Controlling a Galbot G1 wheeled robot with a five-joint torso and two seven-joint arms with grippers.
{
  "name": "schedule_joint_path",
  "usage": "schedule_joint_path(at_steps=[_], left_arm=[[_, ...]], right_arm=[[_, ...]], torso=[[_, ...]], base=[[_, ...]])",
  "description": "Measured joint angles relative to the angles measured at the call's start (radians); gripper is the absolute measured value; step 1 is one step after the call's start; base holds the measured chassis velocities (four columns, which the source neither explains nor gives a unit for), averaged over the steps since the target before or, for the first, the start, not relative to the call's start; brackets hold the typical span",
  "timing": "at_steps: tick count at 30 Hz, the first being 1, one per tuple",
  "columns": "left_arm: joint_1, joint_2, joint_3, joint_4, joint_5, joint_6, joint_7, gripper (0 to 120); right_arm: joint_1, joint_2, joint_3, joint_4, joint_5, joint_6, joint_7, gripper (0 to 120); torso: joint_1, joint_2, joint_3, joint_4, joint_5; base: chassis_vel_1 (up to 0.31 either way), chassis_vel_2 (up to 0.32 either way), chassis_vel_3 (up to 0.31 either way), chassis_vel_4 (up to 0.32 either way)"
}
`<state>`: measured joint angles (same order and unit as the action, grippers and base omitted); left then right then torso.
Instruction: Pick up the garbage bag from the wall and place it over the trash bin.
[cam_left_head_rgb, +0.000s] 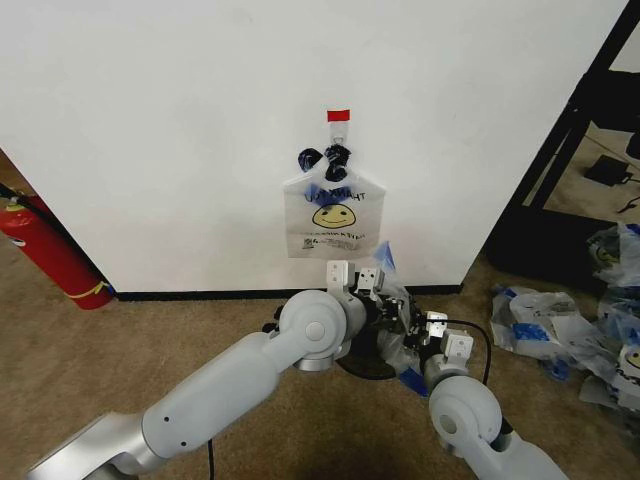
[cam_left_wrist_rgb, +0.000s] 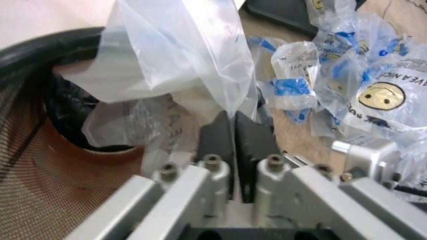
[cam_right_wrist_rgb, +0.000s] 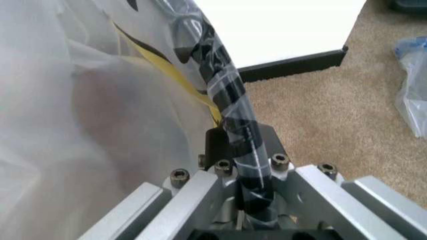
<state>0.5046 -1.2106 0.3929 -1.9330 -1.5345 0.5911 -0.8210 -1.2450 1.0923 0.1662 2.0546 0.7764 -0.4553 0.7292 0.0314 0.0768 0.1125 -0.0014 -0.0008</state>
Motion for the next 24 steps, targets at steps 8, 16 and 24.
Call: schedule_joint_path(at_steps=[8,16,24], left_arm=[[0.012,0.062,-0.026,-0.019,0.034,-0.009,0.008,0],[0.052,0.216,-0.085,-0.066,0.046,-0.004,0.036,0],[0.124,0.291,-0.116,-0.101,0.074,0.005,0.053,0]], right_arm=[[0.002,0.005,0.006,-0.005,0.001,0.009,-0.001,0],[0.0,0.017,0.03,-0.012,0.011,0.02,-0.004,0],[-0.017,0.013,0.062,-0.002,0.029,0.026,-0.004,0]], torso=[[0.0,0.0,0.0,-0.0001,-0.0002],[0.0,0.0,0.0,0.0002,-0.0002],[0.0,0.0,0.0,0.0,-0.0004]], base=[[0.0,0.0,0.0,0.0],[0.0,0.0,0.0,0.0],[0.0,0.0,0.0,0.0]])
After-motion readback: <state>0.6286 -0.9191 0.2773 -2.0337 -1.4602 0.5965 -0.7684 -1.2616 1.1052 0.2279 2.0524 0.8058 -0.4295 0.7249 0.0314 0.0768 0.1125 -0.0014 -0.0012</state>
